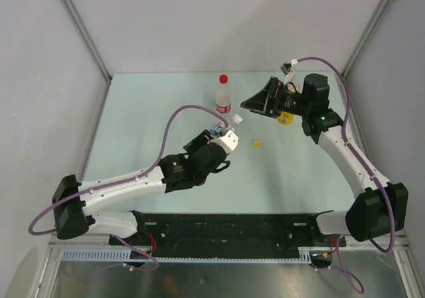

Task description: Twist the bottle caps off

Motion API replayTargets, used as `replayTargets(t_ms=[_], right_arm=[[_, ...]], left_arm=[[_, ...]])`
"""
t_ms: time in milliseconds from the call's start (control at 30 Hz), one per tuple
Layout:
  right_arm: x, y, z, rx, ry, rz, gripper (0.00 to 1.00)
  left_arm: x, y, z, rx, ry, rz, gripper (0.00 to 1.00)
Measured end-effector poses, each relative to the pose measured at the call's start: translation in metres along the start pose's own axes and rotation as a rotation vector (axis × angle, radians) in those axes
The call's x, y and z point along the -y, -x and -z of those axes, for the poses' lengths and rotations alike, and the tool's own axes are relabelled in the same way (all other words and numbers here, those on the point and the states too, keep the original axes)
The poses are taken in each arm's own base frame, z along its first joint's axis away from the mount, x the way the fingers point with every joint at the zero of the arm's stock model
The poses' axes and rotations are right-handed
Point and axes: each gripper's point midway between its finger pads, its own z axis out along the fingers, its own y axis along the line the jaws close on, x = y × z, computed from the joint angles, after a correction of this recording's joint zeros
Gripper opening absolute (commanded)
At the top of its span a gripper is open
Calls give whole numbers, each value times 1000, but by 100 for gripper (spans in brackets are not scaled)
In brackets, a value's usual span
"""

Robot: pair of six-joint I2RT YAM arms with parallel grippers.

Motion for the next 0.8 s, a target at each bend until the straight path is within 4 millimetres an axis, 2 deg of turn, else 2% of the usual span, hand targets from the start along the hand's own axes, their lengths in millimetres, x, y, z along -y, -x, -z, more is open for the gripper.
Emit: replayTargets(t_ms=[133,267,567,667,800], right_arm=[[18,-13,-7,-48,-44,-56,92],[19,-26,-16,-92,-43,-73,83],[4,-46,-30,-150,0,-70,41],[7,-46,-31,-149,-8,-80,40],[7,-46,-31,-147,-9,-80,54]], left_arm=[[-3,4,1,7,11,4,7],[-3,4,1,7,12,3,7],[-3,4,1,6,12,3,7],[-4,5,1,9,17,6,7],[-5,5,1,8,19,5,7]])
